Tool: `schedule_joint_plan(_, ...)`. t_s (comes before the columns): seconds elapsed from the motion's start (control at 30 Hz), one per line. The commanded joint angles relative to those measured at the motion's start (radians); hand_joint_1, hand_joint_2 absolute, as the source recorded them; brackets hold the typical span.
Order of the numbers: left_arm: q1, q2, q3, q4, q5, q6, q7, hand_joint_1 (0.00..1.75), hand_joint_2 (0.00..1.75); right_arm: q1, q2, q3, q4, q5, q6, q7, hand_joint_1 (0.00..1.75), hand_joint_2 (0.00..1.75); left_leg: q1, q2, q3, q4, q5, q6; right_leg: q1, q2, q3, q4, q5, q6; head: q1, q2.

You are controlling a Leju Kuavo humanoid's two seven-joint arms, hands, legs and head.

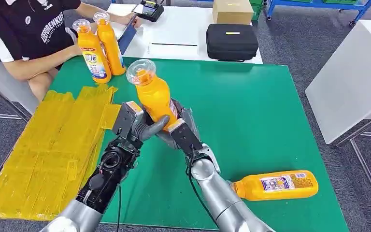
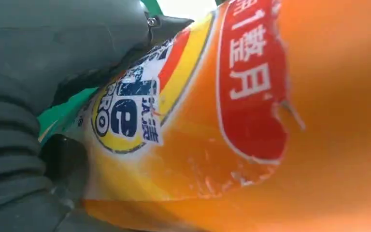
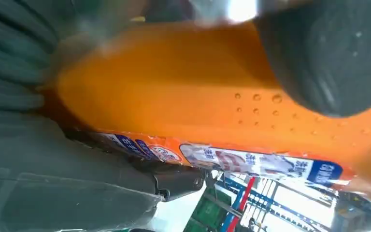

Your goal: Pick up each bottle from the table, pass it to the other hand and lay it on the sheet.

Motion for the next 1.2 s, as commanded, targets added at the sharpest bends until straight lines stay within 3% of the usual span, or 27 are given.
schedule_joint_plan(0.03, -0.056, -0.002, 0.009, 0.107, -0.005, 0.018, 0.006, 0.0, 1.75, -0.044, 0.0, 0.113, 0.125, 0.067, -0.04, 0.039, 1.75, 1.75, 0.001, 0.001, 0.005, 0.0, -0.002, -0.002, 0.001, 0.0, 0.005, 0.0, -0.002, -0.002, 0.0, 0.0)
schedule_joint_plan(1.0, -0.035, 0.004, -0.003, -0.015, -0.014, 0.1, 0.003, 0.0, 1.75, -0.014, -0.017, 0.147, 0.21, 0.117, -0.103, 0.102, 1.75, 1.75, 0.001, -0.001, 0.003, 0.0, -0.002, -0.002, 0.001, -0.002, 0.003, -0.001, -0.002, -0.002, 0.0, 0.0)
schedule_joint_plan(1.03, -0.037, 0.005, -0.009, -0.011, -0.02, 0.104, 0.0, 1.55, 1.75, -0.013, -0.019, 0.148, 0.209, 0.118, -0.101, 0.1, 1.75, 1.75, 0.001, -0.001, 0.002, 0.0, -0.001, -0.002, 0.001, -0.002, 0.003, -0.001, -0.001, -0.001, 0.0, 0.0)
schedule_joint_plan(1.07, -0.039, 0.009, -0.022, -0.009, -0.034, 0.11, -0.01, 1.75, 1.75, -0.011, -0.017, 0.147, 0.208, 0.118, -0.098, 0.099, 1.75, 1.75, 0.001, -0.001, 0.004, 0.0, -0.002, -0.002, 0.002, -0.003, 0.005, 0.0, -0.003, -0.002, 0.0, 0.0)
schedule_joint_plan(1.2, -0.029, 0.012, -0.048, -0.02, -0.058, 0.106, -0.025, 1.75, 1.75, -0.007, -0.014, 0.138, 0.185, 0.1, -0.079, 0.083, 1.75, 1.75, 0.001, -0.001, 0.006, 0.001, -0.003, -0.003, 0.002, -0.003, 0.006, 0.0, -0.004, -0.003, 0.0, 0.0)
